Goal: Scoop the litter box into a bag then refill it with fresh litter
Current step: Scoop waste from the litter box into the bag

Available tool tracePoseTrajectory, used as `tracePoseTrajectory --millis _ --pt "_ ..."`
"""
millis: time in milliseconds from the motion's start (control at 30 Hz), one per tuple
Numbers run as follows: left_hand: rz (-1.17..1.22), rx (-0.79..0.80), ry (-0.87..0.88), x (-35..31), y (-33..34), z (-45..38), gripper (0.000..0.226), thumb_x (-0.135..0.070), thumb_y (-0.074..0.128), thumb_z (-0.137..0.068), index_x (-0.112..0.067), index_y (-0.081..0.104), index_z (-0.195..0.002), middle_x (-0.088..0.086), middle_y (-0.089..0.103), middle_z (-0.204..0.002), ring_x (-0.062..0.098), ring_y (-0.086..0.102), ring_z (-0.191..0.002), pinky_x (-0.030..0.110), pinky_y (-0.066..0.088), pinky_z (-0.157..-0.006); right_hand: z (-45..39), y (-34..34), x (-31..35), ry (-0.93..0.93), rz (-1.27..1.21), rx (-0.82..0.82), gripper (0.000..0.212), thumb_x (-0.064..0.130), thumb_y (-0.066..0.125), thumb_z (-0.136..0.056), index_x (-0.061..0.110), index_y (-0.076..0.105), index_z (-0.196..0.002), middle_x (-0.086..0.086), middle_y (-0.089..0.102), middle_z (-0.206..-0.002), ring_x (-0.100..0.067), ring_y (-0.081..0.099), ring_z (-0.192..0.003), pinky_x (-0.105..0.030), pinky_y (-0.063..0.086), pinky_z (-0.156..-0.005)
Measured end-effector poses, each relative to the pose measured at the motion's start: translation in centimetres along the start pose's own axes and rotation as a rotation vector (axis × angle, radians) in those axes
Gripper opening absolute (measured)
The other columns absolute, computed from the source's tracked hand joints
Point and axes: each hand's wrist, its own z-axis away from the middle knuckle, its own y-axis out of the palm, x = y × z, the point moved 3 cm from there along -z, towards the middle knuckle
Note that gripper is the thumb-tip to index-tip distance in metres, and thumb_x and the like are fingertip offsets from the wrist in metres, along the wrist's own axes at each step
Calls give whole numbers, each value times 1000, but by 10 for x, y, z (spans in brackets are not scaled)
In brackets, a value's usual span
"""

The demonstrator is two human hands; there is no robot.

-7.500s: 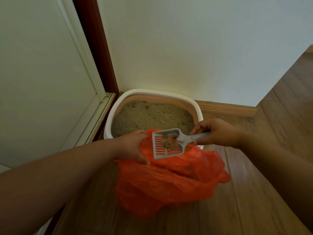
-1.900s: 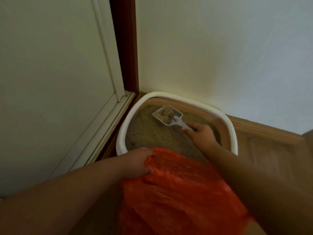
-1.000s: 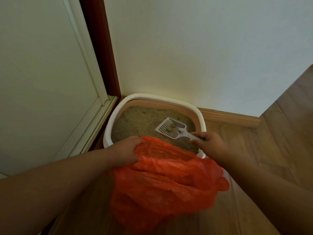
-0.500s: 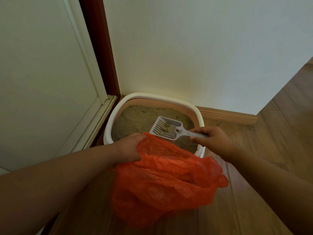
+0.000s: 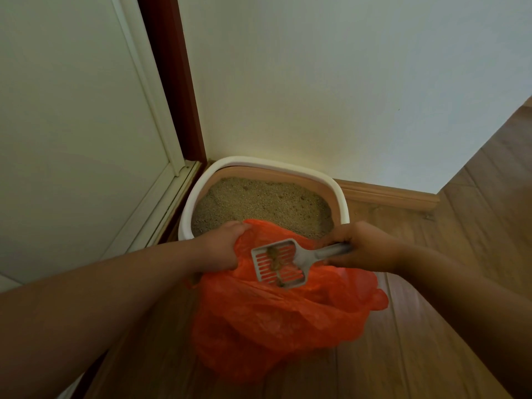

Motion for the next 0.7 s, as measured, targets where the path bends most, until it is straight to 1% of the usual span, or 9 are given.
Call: tracePoseTrajectory --millis 33,100,167,233,300,367,433,567,700 --pt "-4 5 -1 -1 0 0 97 -5 72 -81 -24 20 -161 3 22 -161 23 37 -143 28 41 -108 -1 1 4 -30 39 23 25 39 77 -86 32 75 -110 13 70 -96 -5 66 -84 -32 58 -76" --pt "-6 10 -3 -3 0 1 97 -5 71 -82 -25 19 -161 3 20 -162 24 37 -143 28 41 -109 -3 2 11 -82 107 53 20 35 76 -87 32 74 -107 16 66 -93 -1 64 -83 -28 56 -74" --pt "-8 11 -2 -4 0 1 96 -4 70 -83 -25 18 -161 3 20 -163 24 36 -144 29 41 -109 -5 0 17 -103 140 47 21 33 75 -88 34 74 -109 21 61 -91 5 60 -83 -19 51 -73" --pt "-8 14 -4 -5 0 0 96 -5 70 -83 -24 18 -161 3 20 -163 24 35 -144 30 41 -110 -6 -1 22 -127 175 73 25 33 74 -89 33 73 -114 24 60 -94 9 57 -83 -9 43 -74" --pt "-13 18 -6 -5 0 1 96 -5 70 -83 -24 18 -162 3 19 -163 24 34 -145 31 40 -112 -7 -1 26 -156 197 97 28 33 74 -89 32 73 -117 20 63 -102 6 58 -87 -5 41 -75" --pt "-9 17 -6 -5 0 1 96 -5 70 -84 -23 17 -162 4 19 -164 24 33 -145 32 39 -113 -7 -3 27 -134 152 65 27 33 76 -88 32 74 -115 17 67 -102 1 61 -90 -9 47 -75" --pt "-8 16 -5 -6 -1 2 96 -5 70 -84 -23 17 -162 4 19 -164 24 33 -146 32 39 -113 -7 -3 26 -104 118 44 25 33 77 -88 33 75 -112 17 67 -100 1 63 -90 -15 52 -76" --pt "9 10 -6 -7 -2 2 96 -3 71 -83 -24 19 -162 3 22 -162 23 37 -142 30 43 -108 -5 -1 24 -91 132 60 26 32 77 -87 35 75 -112 25 62 -94 9 60 -87 -11 48 -75" --pt "17 2 4 -8 -3 4 94 -3 69 -84 -24 20 -161 2 22 -162 23 36 -143 29 42 -108 -4 -2 23 -102 131 33 27 31 76 -87 35 75 -114 22 61 -93 4 60 -86 -15 48 -75"
